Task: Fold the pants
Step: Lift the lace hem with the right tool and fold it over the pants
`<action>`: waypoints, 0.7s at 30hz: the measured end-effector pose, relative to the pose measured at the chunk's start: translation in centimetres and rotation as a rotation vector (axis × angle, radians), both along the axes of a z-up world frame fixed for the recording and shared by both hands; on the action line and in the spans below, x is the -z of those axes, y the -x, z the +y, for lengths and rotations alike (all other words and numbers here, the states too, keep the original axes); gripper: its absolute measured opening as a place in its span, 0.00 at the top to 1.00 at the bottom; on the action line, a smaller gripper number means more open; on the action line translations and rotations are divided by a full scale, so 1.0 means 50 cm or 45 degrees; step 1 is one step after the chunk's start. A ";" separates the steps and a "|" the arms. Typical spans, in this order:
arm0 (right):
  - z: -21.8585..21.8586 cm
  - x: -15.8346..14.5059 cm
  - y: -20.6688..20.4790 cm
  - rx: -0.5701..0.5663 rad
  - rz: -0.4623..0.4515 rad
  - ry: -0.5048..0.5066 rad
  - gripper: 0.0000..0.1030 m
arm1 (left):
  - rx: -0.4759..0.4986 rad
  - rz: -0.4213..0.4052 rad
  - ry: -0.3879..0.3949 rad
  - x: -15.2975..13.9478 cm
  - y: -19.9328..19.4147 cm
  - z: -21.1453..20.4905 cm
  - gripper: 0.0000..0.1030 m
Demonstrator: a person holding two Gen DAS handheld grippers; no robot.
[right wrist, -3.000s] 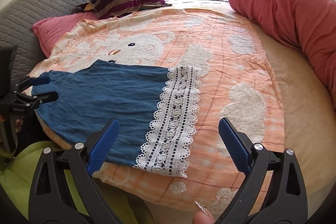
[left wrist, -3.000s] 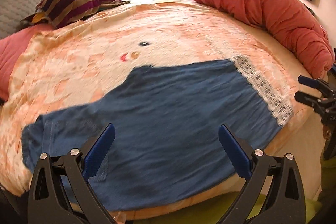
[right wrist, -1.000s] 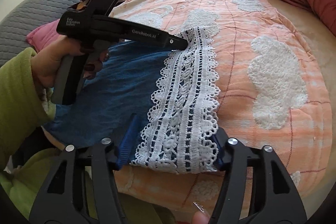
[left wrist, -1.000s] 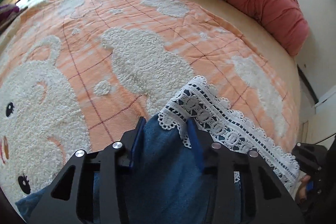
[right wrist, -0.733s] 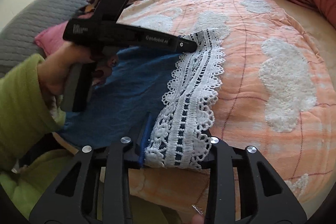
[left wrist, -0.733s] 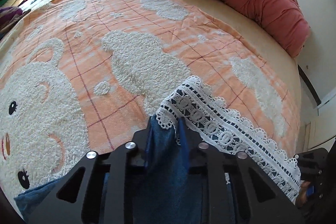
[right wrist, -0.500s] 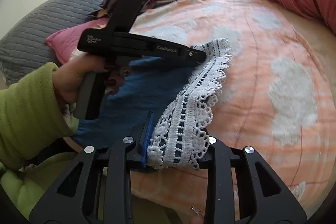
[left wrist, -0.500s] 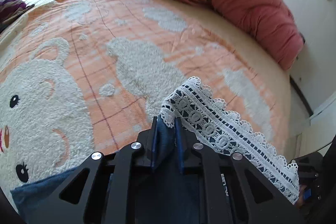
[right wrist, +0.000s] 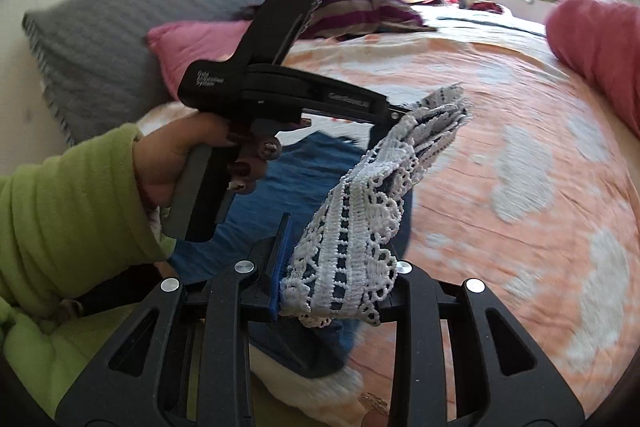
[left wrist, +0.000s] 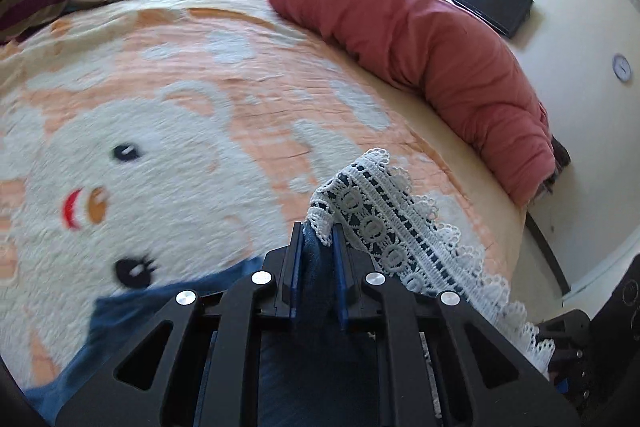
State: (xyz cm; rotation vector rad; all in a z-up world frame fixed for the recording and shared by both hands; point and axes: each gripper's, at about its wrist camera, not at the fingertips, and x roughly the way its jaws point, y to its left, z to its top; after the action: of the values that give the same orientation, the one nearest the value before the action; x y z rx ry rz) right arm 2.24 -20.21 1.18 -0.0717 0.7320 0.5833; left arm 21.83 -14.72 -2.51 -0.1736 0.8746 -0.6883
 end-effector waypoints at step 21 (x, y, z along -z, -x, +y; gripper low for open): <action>0.229 0.081 0.056 -0.427 0.022 0.234 0.59 | -0.539 0.124 0.160 0.028 0.102 0.363 0.70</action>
State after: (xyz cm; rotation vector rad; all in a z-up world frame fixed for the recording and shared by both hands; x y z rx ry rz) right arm -0.57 -8.73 -2.89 -0.3653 0.7950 0.8350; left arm 16.71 3.45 -3.88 -0.4932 0.8523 -0.3395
